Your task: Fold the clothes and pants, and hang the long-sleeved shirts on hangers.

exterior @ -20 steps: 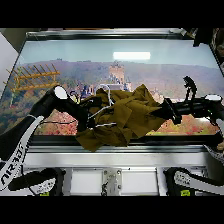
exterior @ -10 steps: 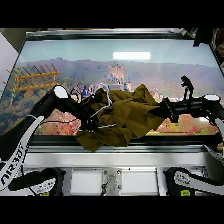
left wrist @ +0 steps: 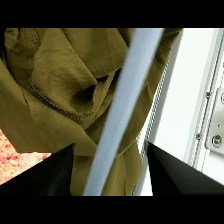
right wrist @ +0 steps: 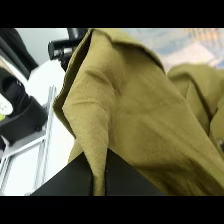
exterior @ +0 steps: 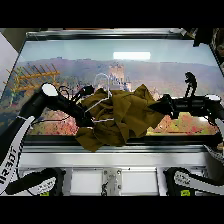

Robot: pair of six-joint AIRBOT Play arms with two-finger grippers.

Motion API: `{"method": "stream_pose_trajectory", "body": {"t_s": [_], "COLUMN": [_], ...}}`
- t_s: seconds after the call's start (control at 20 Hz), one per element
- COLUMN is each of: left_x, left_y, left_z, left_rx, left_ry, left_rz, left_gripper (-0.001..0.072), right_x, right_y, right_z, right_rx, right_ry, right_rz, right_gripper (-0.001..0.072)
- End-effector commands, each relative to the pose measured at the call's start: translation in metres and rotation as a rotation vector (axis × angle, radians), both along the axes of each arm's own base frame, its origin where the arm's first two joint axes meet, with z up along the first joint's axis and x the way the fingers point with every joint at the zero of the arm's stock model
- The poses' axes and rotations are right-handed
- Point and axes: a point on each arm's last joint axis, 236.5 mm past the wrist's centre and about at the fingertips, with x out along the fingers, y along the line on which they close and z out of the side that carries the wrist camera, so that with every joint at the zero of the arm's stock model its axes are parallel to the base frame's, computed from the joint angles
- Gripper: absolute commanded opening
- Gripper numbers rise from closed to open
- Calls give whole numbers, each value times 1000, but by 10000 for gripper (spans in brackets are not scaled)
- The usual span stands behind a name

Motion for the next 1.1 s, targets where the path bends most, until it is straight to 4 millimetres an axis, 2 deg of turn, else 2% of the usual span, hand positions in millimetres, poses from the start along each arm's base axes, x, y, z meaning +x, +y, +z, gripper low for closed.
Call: {"method": "stream_pose_trajectory", "body": {"t_s": [0.0,0.1,0.15,0.3,0.4,0.5,0.7,0.75,0.9,0.95,1.05], "left_x": [6,19,33,71,79,78,63,65,79,77,64], "left_y": [4,8,15,48,69,78,76,82,122,127,126], "left_z": [9,17,22,49,66,75,65,61,53,51,38], "left_rx": [4,3,3,-14,-23,-26,-11,5,56,56,59], "left_ry": [-23,-56,-79,-172,-213,-228,-152,-130,-15,37,143], "left_rz": [51,131,212,449,538,563,518,549,836,893,981], "left_gripper": [452,451,451,451,450,451,450,449,449,448,448], "right_x": [5,7,11,19,20,20,20,20,36,42,53], "right_y": [0,0,-1,-2,-2,-2,-2,-2,-8,-10,-15], "right_z": [7,5,4,1,1,1,1,2,5,6,11], "right_rx": [28,23,13,-5,-7,-7,-6,-7,-45,-64,-90], "right_ry": [20,23,19,22,29,29,35,32,25,8,10], "right_rz": [-20,-32,-48,-86,-92,-92,-93,-95,-189,-226,-302], "right_gripper": [8,7,8,8,8,8,8,8,8,8,8]}}
